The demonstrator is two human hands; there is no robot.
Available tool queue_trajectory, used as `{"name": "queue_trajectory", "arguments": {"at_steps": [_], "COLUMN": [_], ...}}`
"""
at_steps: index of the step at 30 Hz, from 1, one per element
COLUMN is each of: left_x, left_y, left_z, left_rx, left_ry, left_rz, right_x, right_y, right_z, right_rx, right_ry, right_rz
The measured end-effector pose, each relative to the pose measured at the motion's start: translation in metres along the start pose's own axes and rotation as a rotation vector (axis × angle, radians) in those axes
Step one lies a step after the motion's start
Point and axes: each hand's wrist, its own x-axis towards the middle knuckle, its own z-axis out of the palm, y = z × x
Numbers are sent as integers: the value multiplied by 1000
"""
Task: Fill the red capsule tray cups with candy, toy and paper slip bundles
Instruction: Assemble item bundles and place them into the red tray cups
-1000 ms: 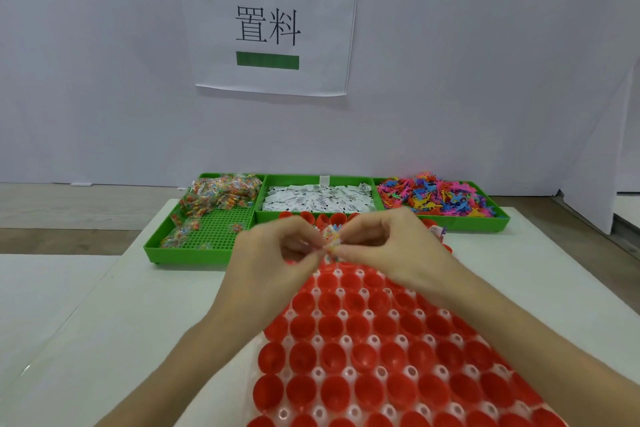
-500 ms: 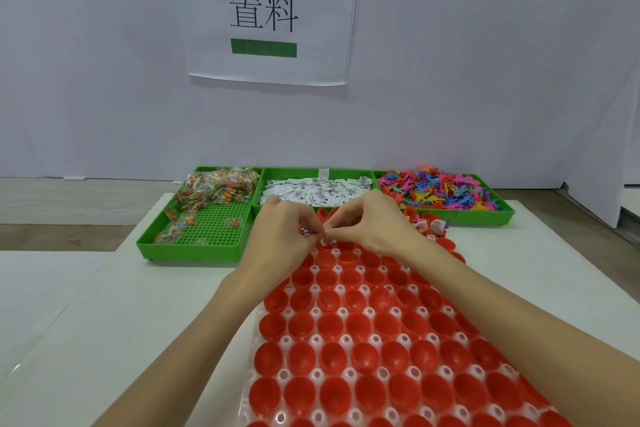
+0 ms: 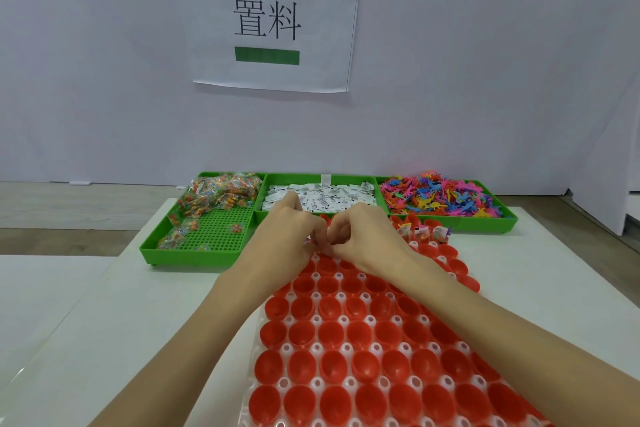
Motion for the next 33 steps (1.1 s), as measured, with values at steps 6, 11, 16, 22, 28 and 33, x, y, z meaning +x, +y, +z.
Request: {"name": "queue_trajectory", "arguments": {"at_steps": [6,11,16,22,28,33], "left_x": [2,3,1,1,2,4], "left_y": [-1,-4,-2,2,-5,-5], "left_z": [3,6,14,14,7,-3], "left_rx": [103,100,139,169,31,-100], "left_ry": [-16,-39,59,152,103,89], "left_rz": [56,69,70,7,-56,-72], "right_x": [5,7,9,11,-4,-38], "right_y": [-4,-1,-2,-2,3,12], "right_z": [-12,-13,-4,-9,-36,-60], "right_rx": [-110,-128,-143,-151,15,232], "right_ry": [-118,-90,-27,-68,39,135], "right_rz": [-20,-49,-56,-64,-51,-30]}}
